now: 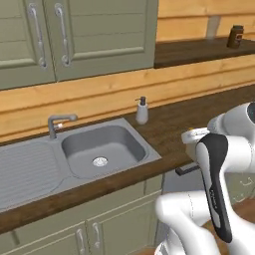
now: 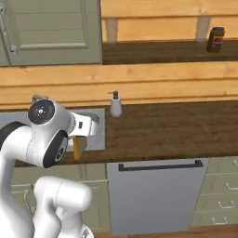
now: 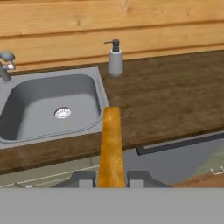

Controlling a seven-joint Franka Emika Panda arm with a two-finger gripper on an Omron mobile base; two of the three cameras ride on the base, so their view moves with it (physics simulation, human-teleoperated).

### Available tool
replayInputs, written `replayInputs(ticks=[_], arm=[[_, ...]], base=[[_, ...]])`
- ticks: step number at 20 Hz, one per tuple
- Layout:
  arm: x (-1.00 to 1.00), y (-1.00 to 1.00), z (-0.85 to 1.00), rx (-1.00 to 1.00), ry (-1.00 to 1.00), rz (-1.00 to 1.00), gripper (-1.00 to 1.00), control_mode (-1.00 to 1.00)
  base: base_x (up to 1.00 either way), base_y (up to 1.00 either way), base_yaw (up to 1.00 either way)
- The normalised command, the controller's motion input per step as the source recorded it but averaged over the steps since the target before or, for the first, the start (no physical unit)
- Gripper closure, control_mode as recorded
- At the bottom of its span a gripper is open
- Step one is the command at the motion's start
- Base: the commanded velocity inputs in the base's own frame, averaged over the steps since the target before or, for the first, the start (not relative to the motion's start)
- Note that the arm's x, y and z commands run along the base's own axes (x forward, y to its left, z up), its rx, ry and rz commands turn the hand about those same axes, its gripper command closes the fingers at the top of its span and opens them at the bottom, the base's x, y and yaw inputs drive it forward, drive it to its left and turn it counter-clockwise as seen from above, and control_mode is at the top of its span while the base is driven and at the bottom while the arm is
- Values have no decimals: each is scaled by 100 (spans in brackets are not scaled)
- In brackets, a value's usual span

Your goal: Start the toaster. Once the lever pops up, take the bread to the plate on the dining counter.

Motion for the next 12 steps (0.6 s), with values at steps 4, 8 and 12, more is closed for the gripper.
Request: replayInputs(ticks=[4,8,12], arm=[[0,0,0,0,0,0,100,100],[0,0,0,0,0,0,100,100],[0,0,0,0,0,0,100,100]], base=[[-10,-44,-59],[0,-43,-61],[0,-47,-57]])
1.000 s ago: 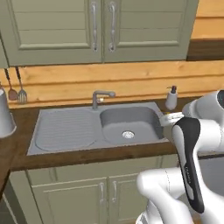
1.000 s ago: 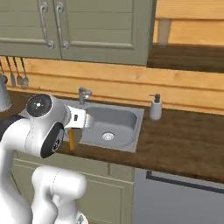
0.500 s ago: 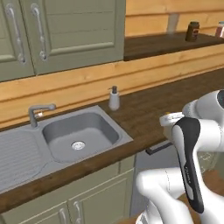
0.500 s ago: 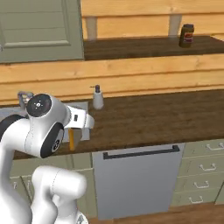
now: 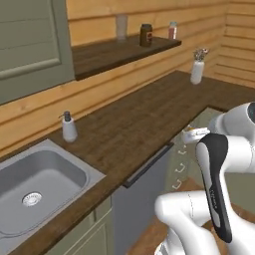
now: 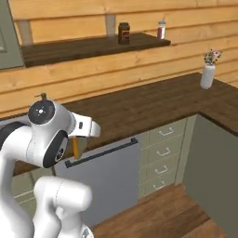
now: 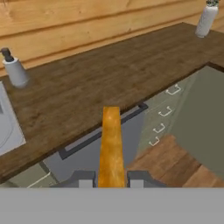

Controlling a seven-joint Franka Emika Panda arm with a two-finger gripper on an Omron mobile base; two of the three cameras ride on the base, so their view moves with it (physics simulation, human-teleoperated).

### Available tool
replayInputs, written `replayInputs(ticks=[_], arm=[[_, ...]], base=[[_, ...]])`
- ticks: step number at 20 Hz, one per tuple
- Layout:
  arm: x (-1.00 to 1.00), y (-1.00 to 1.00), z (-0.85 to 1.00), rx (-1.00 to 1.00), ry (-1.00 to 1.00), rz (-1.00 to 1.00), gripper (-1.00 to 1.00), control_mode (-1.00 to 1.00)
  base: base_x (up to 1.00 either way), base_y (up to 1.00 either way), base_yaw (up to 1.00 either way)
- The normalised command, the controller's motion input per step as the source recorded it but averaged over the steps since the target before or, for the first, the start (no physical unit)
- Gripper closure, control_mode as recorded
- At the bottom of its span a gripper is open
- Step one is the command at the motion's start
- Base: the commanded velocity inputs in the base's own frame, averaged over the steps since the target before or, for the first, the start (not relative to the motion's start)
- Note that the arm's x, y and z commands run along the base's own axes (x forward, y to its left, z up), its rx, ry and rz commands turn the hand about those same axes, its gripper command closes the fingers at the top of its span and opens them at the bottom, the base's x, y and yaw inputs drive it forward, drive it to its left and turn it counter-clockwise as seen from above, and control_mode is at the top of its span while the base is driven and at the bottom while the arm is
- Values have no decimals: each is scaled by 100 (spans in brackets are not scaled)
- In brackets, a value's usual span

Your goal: Start the toaster. Once the lever pops up, take the bread to the plate on the dining counter.

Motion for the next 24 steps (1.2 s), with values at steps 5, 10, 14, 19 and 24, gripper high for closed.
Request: replayInputs(ticks=[5,10,14,19,24], arm=[[0,0,0,0,0,0,100,100],[0,0,0,0,0,0,100,100],[0,0,0,0,0,0,100,100],[0,0,0,0,0,0,100,100],[0,0,0,0,0,0,100,100]], base=[[6,-55,-48],[15,-63,-35],[19,-66,-33],[17,-74,-32],[22,-63,-32]])
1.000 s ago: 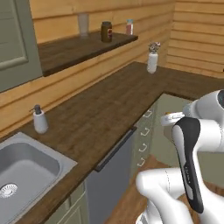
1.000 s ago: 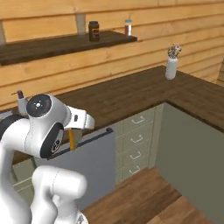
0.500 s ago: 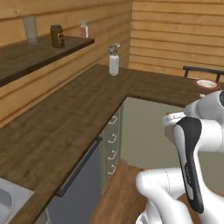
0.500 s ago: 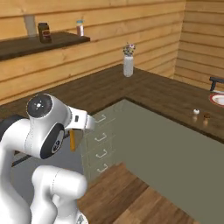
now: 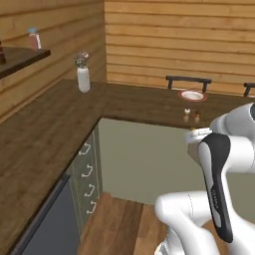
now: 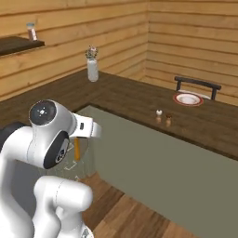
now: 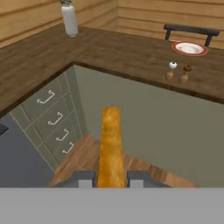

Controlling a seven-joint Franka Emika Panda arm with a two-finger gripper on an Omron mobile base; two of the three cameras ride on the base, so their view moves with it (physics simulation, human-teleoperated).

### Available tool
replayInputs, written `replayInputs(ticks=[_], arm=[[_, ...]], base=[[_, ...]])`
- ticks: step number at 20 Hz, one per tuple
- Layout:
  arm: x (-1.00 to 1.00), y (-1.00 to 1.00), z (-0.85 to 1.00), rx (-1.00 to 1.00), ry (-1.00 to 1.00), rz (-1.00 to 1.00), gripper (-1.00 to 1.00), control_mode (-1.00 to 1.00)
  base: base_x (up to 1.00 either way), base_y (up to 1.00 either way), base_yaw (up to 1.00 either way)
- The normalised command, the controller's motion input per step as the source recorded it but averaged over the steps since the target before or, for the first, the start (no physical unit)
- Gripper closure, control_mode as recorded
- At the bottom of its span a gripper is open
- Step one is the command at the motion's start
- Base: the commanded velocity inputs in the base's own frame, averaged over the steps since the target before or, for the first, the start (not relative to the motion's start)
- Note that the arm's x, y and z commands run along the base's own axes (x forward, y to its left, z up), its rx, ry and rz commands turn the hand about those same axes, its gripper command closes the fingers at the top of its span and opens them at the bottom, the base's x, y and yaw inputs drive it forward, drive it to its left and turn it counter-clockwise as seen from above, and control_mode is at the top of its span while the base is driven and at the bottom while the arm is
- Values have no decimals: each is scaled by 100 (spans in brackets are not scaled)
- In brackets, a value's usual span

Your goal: Start the toaster. Once the lever pops up, take the bread to the plate on the dining counter.

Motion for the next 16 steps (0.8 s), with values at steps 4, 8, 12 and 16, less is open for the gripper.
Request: replayInputs(ticks=[4,8,12,16], arm=[[0,0,0,0,0,0,100,100],[0,0,0,0,0,0,100,100],[0,0,0,0,0,0,100,100],[0,0,0,0,0,0,100,100]], base=[[23,-52,-37],[26,-49,-38],[36,-45,-34],[48,-37,-26]])
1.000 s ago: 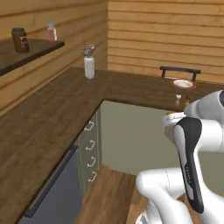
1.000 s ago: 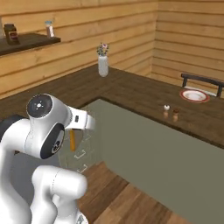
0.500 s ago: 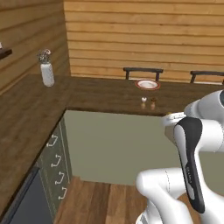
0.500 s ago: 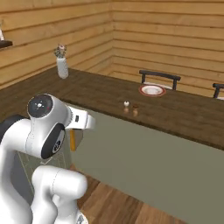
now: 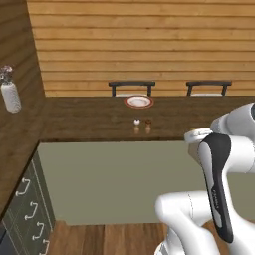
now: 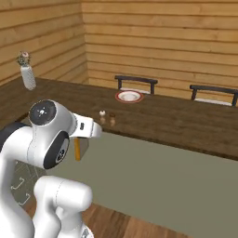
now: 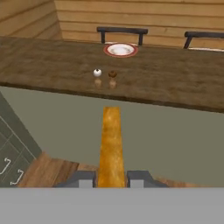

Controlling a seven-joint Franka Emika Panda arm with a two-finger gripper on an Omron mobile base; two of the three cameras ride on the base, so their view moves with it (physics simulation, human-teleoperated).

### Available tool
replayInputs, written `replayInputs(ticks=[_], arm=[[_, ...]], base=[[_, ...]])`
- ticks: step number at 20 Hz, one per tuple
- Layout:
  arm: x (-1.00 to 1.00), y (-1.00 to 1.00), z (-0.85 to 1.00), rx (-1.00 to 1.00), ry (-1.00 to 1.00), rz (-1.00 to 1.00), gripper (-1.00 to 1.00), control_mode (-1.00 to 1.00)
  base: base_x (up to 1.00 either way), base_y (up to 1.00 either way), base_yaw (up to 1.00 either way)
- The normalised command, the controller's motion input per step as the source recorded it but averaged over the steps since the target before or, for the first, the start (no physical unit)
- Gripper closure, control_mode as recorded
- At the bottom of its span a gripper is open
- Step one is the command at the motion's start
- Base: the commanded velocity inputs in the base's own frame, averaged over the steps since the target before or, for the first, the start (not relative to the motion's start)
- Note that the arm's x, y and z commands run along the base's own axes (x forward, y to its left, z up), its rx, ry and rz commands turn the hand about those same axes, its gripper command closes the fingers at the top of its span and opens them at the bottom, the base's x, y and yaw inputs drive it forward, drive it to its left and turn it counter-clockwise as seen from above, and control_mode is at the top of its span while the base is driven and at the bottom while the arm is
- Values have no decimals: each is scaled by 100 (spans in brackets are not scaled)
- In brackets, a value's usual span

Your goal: Start the toaster. Once the lever pops up, take the bread to the plate on the dining counter.

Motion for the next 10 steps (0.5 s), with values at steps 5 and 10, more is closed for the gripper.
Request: replayInputs(ticks=[5,10], arm=[[0,0,0,0,0,0,100,100],[0,0,0,0,0,0,100,100]], base=[[48,-42,-18],[45,-32,-16]])
